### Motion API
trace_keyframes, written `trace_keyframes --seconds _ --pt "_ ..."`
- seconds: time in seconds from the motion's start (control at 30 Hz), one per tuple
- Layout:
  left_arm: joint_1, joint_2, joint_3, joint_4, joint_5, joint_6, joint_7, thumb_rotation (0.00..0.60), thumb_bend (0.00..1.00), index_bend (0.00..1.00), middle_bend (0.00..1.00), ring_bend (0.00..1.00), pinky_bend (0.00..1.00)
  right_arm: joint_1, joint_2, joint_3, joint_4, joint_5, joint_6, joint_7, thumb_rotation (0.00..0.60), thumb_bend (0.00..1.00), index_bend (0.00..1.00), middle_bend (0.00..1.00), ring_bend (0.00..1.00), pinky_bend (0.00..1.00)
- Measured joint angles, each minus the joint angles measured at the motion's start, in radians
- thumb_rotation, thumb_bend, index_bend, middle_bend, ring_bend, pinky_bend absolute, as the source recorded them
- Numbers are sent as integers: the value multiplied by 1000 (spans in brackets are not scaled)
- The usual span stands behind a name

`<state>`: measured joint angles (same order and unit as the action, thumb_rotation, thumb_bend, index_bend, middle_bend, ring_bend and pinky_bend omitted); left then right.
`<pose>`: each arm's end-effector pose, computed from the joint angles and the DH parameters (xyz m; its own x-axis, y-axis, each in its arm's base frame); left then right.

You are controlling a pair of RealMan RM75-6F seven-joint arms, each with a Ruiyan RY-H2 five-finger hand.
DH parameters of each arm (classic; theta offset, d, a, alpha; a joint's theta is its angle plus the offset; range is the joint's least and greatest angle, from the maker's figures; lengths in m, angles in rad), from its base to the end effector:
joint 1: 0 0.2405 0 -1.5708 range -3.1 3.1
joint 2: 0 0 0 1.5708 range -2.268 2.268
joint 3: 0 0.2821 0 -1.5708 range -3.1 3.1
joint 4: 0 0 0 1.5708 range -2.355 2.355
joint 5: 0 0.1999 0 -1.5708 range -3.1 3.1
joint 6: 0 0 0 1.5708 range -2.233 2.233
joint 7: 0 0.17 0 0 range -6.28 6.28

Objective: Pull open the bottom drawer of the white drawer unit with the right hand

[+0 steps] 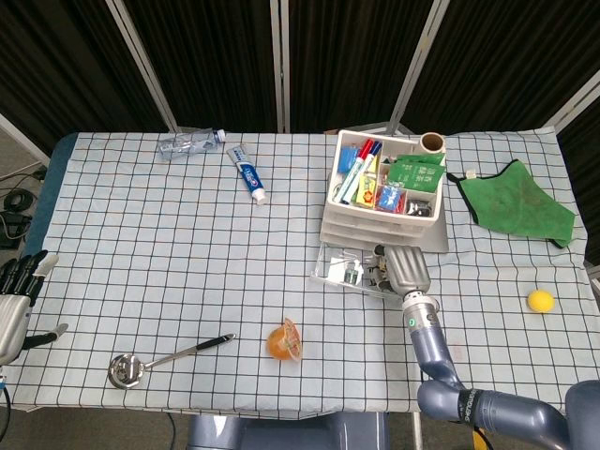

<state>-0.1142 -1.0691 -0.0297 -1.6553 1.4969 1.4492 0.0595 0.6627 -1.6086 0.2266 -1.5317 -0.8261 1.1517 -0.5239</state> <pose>-0.3235 0.2130 0.1841 0.4571 0.0438 0.8883 0.8893 -0.0358 -0.4558 -0.2014 -0.3738 -0.0067 0.3492 -0.2430 0.9050 -0.9363 -0.0516 0.3474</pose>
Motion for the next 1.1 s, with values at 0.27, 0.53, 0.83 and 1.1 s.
trace_keyframes --seconds 0.27,0.53,0.83,1.1 --pt "3 0 2 -4 9 8 3 600 62 0 0 0 0 -19 26 -2 -46 -16 31 0 600 405 676 1000 1000 884" --pt "7 1 6 -10 22 20 9 600 62 0 0 0 0 -40 56 1 -105 -33 72 -5 600 414 680 1000 1000 884" --pt "13 6 9 -15 33 33 8 600 62 0 0 0 0 -56 92 16 -172 -54 120 -15 600 419 682 1000 1000 884" --pt "18 8 10 -17 39 42 8 600 62 0 0 0 0 -75 149 32 -229 -53 154 -26 600 420 683 1000 1000 884"
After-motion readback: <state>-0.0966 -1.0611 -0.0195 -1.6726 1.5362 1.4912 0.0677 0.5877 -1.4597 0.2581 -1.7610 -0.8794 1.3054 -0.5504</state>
